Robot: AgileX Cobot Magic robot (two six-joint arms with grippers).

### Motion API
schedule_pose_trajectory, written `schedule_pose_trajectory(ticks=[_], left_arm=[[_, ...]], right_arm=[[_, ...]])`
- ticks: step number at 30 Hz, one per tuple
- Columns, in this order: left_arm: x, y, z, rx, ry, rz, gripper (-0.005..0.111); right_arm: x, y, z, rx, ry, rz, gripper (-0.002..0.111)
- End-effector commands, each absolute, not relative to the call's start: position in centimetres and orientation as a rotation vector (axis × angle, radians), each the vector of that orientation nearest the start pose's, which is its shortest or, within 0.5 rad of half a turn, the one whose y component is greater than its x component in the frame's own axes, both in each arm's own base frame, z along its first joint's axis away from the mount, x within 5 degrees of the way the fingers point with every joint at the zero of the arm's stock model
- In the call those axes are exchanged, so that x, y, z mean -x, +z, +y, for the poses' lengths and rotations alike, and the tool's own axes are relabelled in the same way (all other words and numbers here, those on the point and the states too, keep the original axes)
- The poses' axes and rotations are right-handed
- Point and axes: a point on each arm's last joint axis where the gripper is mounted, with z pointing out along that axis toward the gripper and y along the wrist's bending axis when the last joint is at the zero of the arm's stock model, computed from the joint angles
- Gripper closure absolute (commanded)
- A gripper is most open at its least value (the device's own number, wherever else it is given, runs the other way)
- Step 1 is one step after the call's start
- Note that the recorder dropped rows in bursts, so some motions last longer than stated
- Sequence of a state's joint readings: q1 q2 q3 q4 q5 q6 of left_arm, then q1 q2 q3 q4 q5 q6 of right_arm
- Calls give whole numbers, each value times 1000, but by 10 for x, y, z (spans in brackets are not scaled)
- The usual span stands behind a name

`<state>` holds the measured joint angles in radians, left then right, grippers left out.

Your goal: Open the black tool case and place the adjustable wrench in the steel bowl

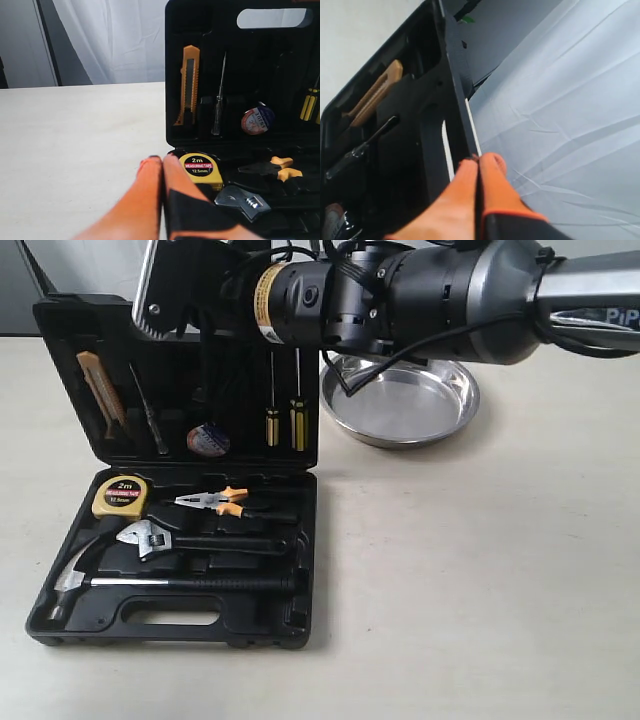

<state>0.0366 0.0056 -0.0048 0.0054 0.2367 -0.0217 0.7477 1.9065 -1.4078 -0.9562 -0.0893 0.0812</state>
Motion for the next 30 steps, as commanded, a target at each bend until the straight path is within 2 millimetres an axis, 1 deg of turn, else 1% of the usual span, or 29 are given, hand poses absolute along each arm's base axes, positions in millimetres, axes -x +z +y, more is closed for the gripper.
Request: schedule_pose_trajectory(ticks=[1,4,6,9,11,17,20,25,27,30], left_arm=[[-55,192,2,48,19,1721,107],[-55,192,2,48,19,1721,107],[-55,192,2,48,19,1721,107],[-55,192,2,48,19,1721,107],[-55,192,2,48,19,1721,107],[-55,192,2,48,19,1721,107],[-55,192,2,48,19,1721,107],[-55,192,2,48,19,1721,107],[-55,192,2,48,19,1721,107],[-55,192,2,48,19,1721,107]], right_arm=[[-338,248,307,1412,-62,1435,93],[-343,258,311,1385,-61,1411,67],[-349,260,315,1373,-71,1408,59],[-357,259,318,1361,-108,1437,60],[-359,264,318,1351,-119,1437,60],[-359,302,313,1260,-140,1422,60],[-353,315,307,1188,-127,1511,60],[-336,325,291,1092,-150,1781,60],[-326,325,287,1088,-169,1872,64],[-309,325,287,1128,-113,1942,81]])
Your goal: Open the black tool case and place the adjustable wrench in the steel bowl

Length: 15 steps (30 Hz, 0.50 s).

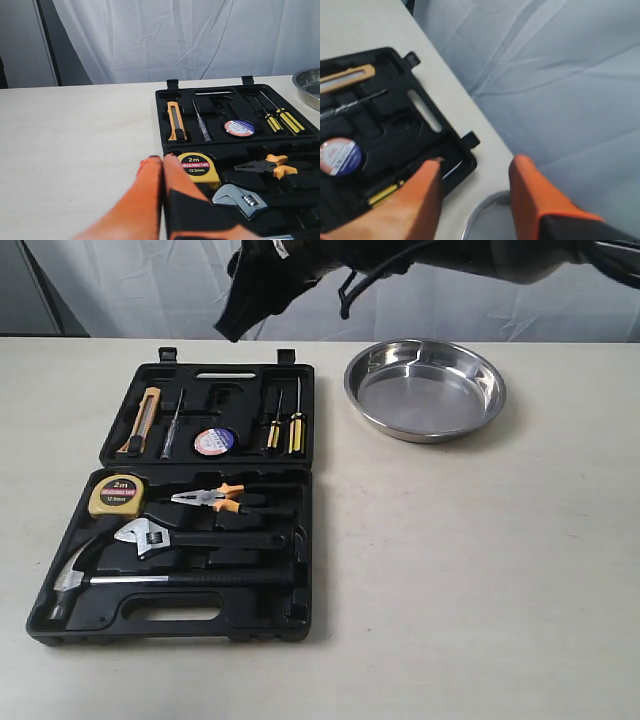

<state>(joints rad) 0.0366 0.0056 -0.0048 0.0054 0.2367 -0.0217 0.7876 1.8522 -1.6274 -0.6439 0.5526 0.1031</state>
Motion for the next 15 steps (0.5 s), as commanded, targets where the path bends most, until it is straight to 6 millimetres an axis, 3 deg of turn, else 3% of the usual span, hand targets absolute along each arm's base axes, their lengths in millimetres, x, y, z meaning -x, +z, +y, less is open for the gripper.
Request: schedule_pose_trajectory(ticks=[1,5,10,15], left_arm=[[-55,192,2,48,19,1721,107],[-55,192,2,48,19,1721,107],[-55,192,2,48,19,1721,107],[-55,192,2,47,20,1721,107]], right_arm=[[-302,325,288,1177,-87,1948,89],[-275,318,298,1367,39,1984,109],[-248,308,310,1633,145,1974,109],[-241,298,319,1746,225,1936,103]])
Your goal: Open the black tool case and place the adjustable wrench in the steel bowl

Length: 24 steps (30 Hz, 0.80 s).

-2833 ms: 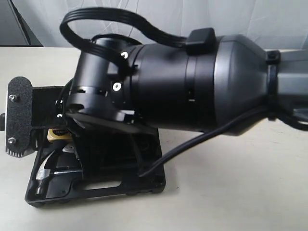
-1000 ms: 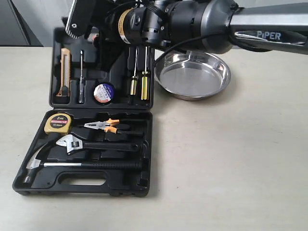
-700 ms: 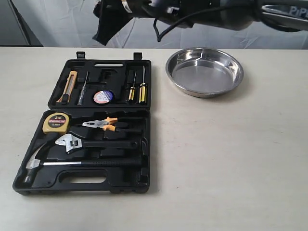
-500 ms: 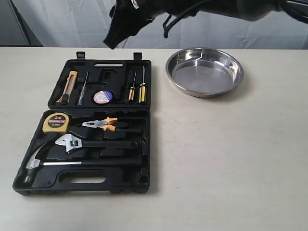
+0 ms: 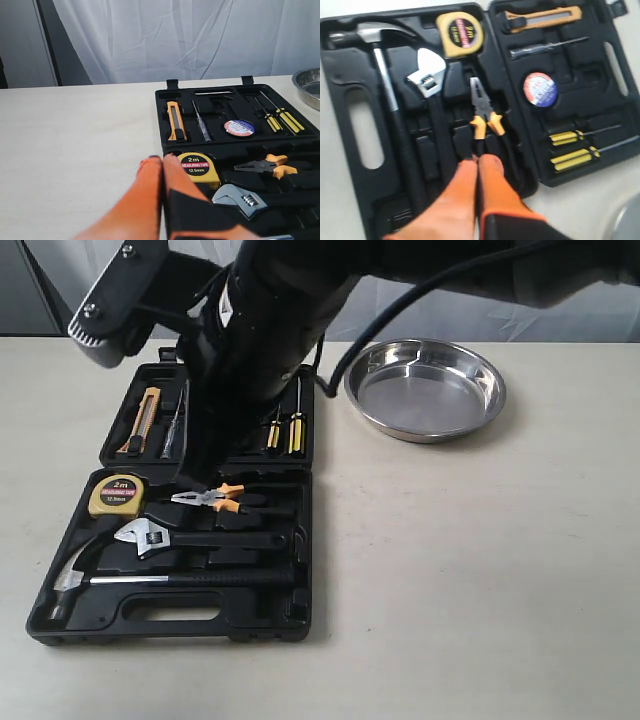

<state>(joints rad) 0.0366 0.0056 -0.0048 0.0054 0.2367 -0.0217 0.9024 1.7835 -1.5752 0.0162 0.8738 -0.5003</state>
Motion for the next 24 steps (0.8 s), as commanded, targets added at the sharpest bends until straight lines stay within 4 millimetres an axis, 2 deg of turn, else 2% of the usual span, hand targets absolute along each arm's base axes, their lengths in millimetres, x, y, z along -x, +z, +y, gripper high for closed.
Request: schedule_pose_trajectory(ticks=[1,7,9,16,24], left_arm=[[-55,192,2,47,20,1721,107],[-55,192,2,47,20,1721,107],[-55,192,2,47,20,1721,107],[-55,192,2,47,20,1721,107],[-55,192,2,48,19,1721,107]], right_arm=[[-242,295,321,1768,227,1927,98],[-247,270,329,1840,209,1942,60],[-249,262,331,1861,204,1947,55],[-255,232,340,1975,174,1896,54],[-259,206,363,1982,154,1782,54]])
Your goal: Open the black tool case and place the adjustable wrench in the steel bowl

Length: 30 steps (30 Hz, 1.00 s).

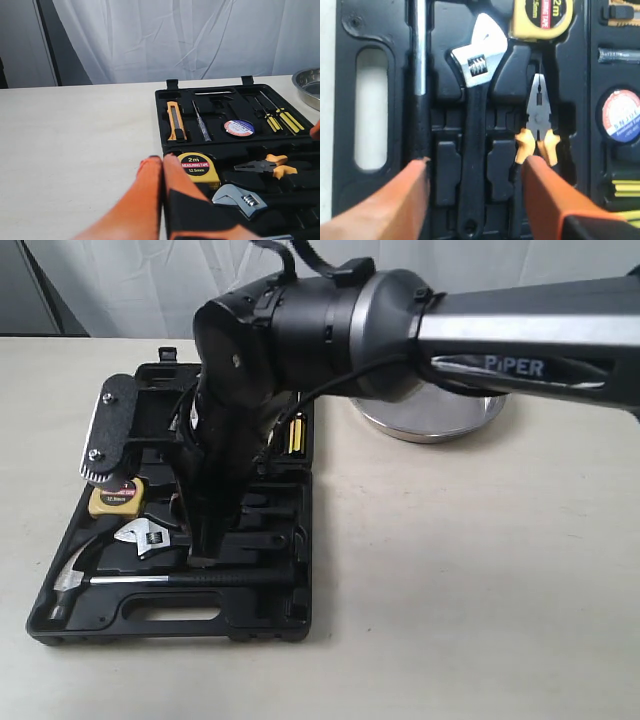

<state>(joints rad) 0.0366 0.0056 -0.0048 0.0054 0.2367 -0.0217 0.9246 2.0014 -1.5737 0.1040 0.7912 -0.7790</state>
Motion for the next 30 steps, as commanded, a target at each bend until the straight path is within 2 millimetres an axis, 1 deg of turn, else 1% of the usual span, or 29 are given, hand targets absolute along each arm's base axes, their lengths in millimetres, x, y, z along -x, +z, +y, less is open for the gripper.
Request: schedule_pose_trajectory(ticks=[1,3,5,6,7,9,10,11,13,15,16,19,22,25,27,30], left_arm=[[-55,192,2,48,19,1721,107],[-55,192,2,48,19,1721,107],[-55,192,2,48,19,1721,107],[-55,192,2,48,19,1721,107],[-55,192,2,48,19,1721,107],[-55,192,2,48,19,1721,107],[-55,192,2,48,19,1721,107],[-55,192,2,48,19,1721,107],[-55,192,2,48,19,1721,107],[-55,192,2,48,19,1721,107],[-55,192,2,48,19,1721,107],[-55,192,2,48,19,1721,107],[-55,192,2,48,19,1721,107],[-55,192,2,48,19,1721,107],[-55,192,2,48,19,1721,107],[-55,192,2,48,19,1721,107]], right_arm=[[-259,202,364,1989,156,1791,54],[-263,196,367,1988,139,1801,54],[-271,204,374,1799,168,1861,56],[-277,216,378,1689,177,1835,61],[-281,227,382,1624,185,1807,67],[-288,251,391,1541,207,1718,91],[-290,257,393,1514,213,1687,101],[-292,265,397,1461,230,1632,109],[-299,272,398,1343,277,1604,109],[-310,283,396,1193,332,1561,109],[-319,288,391,1121,350,1537,109],[-337,295,378,1037,336,1502,109],[-359,293,356,985,304,1554,109],[-379,287,332,944,278,1659,109],[-390,280,315,922,263,1764,109],[-397,269,292,950,217,1979,109]])
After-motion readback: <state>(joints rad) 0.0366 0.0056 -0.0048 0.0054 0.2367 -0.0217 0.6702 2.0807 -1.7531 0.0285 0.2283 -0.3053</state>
